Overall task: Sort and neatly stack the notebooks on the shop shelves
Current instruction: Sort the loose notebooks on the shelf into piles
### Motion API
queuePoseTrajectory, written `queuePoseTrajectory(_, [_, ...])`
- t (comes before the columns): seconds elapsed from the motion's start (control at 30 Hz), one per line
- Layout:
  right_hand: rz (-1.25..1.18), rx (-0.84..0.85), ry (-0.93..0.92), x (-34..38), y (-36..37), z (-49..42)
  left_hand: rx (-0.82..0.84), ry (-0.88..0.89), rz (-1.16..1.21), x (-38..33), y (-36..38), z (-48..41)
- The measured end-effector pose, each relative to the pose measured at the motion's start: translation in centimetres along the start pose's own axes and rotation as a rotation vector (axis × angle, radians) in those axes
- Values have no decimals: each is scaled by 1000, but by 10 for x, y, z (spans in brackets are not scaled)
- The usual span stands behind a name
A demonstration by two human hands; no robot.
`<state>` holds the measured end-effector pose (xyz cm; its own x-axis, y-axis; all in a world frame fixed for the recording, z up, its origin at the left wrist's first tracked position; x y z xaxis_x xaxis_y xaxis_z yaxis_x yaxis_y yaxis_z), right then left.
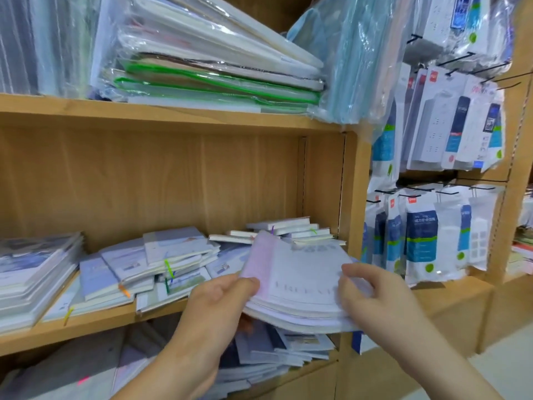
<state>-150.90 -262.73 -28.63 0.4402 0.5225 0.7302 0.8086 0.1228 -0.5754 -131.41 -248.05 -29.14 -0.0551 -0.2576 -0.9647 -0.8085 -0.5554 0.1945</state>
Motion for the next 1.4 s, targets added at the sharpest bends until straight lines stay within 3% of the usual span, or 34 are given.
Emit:
queuePoseTrajectory(0.17, [-145,-45,-124,45,39,35,-29,83,-15,-34,-54,38])
queuePoseTrajectory(0.33, [-198,19,-299,109,117,42,-227,34,-61,-47,-137,64])
queuePoseTrajectory(0.6, [-218,236,-485,211,260,38,-614,198,-286,-71,-273,81])
queuePoseTrajectory(0.8, [-285,369,-481,298,323,4,-732,248,-658,-124,-344,46])
queuePoseTrajectory(0.9, [-228,620,-444,321,346,-6,-806,155,-1227,-132,-378,39])
queuePoseTrajectory(0.97, [-151,783,-436,320,361,-5,-767,171,-1539,-121,-390,42])
queuePoseTrajectory(1.07, [-28,754,-556,308,380,-8,-447,210,-1555,-90,-397,43])
queuePoseTrajectory(1.1, [-19,741,-583,305,383,-8,-410,207,-1564,-81,-401,44])
queuePoseTrajectory(1.2, [26,710,-640,301,386,-7,-406,198,-1606,-71,-414,42])
queuePoseTrajectory(1.3, [97,551,-665,300,384,-2,-385,110,-1641,-70,-416,35])
queuePoseTrajectory(1.4, [120,481,-691,295,369,4,-458,78,-1614,-70,-409,31])
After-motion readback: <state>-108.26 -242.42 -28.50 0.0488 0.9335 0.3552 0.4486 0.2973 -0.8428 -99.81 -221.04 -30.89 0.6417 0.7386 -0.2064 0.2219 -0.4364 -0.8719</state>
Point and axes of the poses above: each hand's wrist, its own z-axis away from the middle knuckle, its own y-axis out of the palm, x = y × z, the point moved 1 cm from there along -z, towards the middle knuckle, and after that the axes turned 9 degrees about z, right-handed, at the moved point
